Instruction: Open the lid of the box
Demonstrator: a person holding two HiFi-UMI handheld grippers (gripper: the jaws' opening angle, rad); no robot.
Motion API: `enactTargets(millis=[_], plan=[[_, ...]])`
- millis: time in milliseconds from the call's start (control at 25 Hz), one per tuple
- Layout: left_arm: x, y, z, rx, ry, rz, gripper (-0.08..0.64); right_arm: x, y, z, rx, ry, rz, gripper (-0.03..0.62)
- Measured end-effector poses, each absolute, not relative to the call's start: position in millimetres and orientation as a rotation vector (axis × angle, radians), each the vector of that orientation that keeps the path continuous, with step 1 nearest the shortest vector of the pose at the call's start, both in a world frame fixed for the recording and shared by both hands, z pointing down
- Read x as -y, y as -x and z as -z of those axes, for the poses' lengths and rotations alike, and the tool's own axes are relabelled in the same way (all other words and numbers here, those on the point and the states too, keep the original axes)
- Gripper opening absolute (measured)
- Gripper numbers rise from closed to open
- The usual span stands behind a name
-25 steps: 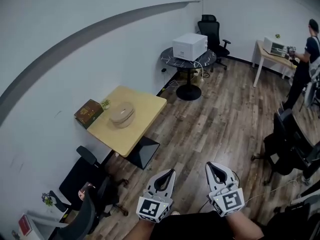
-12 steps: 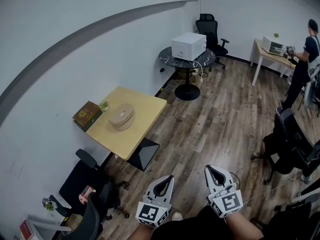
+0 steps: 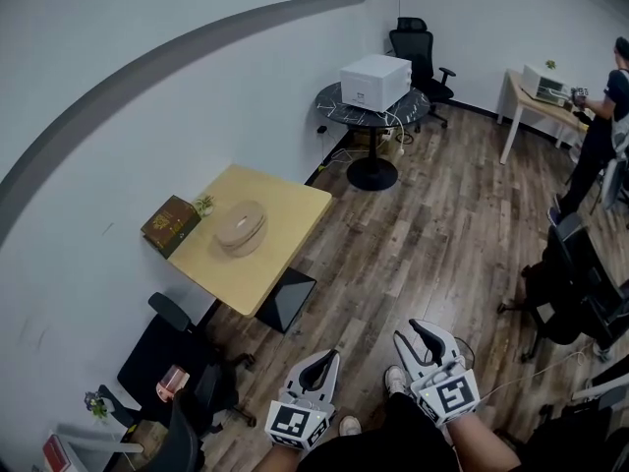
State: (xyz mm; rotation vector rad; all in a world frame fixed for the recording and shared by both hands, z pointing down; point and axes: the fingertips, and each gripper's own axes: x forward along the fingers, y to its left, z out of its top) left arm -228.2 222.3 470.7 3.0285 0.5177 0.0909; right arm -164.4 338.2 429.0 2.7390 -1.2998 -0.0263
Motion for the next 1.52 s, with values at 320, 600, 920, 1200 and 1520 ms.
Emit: enactTargets(millis=[320,600,920,1200,1520], plan=[[-225.0,171.5,-473.0,-0.468,-3.033,-0.128,0.021,-337.5,102.6,-431.8,1.351,-2.739,0.02,0.338],[-230.9,108.8,-473.1,-0.383,-3.03,-0.148,0.021,-341.4,35.6,-424.5,1.462,-2.71,0.055,0.433],[-238.1,40.1,-456.7,-0.26,-3.054,-0.14,0.021,-343.8,-44.1,-410.9,1.578,-2.653,0.085,0.454],[-240.1,11.4,-457.8,-0.104,-3.076,-0.152,0.021,-346.4,-84.7,-417.8,1.697,-2.58,0.053,0.457],[-203.4,9.8,-467.8,0.051,-3.062,-0.185,0.021,-298.4,-103.5,-430.5,1.824,-2.485,0.042,0.466]])
